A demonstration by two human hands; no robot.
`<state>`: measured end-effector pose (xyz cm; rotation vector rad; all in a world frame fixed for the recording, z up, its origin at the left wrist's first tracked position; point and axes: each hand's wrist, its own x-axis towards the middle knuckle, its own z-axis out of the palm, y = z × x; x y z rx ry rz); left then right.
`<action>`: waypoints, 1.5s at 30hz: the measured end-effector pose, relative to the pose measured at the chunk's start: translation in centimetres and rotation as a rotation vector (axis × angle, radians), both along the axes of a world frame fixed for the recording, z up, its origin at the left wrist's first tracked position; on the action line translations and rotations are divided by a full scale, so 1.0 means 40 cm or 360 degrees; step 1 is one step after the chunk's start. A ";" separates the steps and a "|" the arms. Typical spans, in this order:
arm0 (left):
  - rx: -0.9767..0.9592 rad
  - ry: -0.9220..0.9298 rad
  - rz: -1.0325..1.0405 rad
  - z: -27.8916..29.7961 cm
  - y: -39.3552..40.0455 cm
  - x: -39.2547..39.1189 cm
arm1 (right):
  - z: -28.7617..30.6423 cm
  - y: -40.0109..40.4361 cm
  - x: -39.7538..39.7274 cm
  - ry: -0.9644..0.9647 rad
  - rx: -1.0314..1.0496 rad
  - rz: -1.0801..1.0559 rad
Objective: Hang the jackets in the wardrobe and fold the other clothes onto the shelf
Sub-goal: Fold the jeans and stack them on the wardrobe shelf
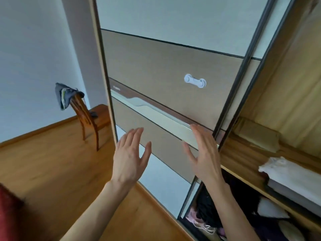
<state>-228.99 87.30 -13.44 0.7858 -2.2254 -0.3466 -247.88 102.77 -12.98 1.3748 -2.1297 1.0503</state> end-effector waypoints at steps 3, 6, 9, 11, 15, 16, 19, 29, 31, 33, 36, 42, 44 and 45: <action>-0.0032 -0.0006 0.0176 0.021 -0.093 0.154 | 0.019 -0.126 0.111 -0.0010 0.0018 0.0146; -0.0054 0.0010 0.0353 0.032 -0.181 0.290 | 0.038 -0.259 0.203 0.0035 0.0085 0.0286; -0.0037 0.0035 0.0528 0.033 -0.271 0.399 | 0.047 -0.402 0.273 0.0047 0.0150 0.0412; -0.0036 0.0043 0.0623 0.029 -0.336 0.452 | 0.047 -0.497 0.313 0.0058 0.0142 0.0477; -0.0036 0.0017 0.0751 0.024 -0.474 0.519 | 0.036 -0.688 0.368 0.0053 0.0036 0.0595; -0.0038 0.0016 0.0779 0.026 -0.510 0.529 | 0.032 -0.737 0.374 0.0059 0.0025 0.0620; -0.0047 0.0006 0.0843 0.038 -0.617 0.546 | 0.024 -0.876 0.384 0.0025 0.0050 0.0673; -0.0083 -0.0044 0.0967 0.061 -0.973 0.534 | 0.043 -1.288 0.377 0.0076 0.0067 0.0839; -0.0091 -0.0027 0.0997 0.067 -1.027 0.531 | 0.053 -1.358 0.368 0.0104 0.0099 0.0847; -0.0106 -0.0014 0.1019 0.070 -1.079 0.531 | 0.059 -1.421 0.364 0.0119 0.0119 0.0850; -0.0117 0.0001 0.1038 0.073 -1.168 0.534 | 0.059 -1.519 0.367 0.0142 0.0110 0.0853; -0.0133 -0.0041 0.1033 0.055 -1.384 0.550 | 0.032 -1.724 0.379 0.0197 0.0104 0.0852; -0.0151 -0.0048 0.1024 0.047 -1.468 0.558 | 0.022 -1.799 0.390 0.0219 0.0102 0.0835; -0.0163 -0.0051 0.1017 0.042 -1.511 0.563 | 0.018 -1.838 0.398 0.0227 0.0103 0.0830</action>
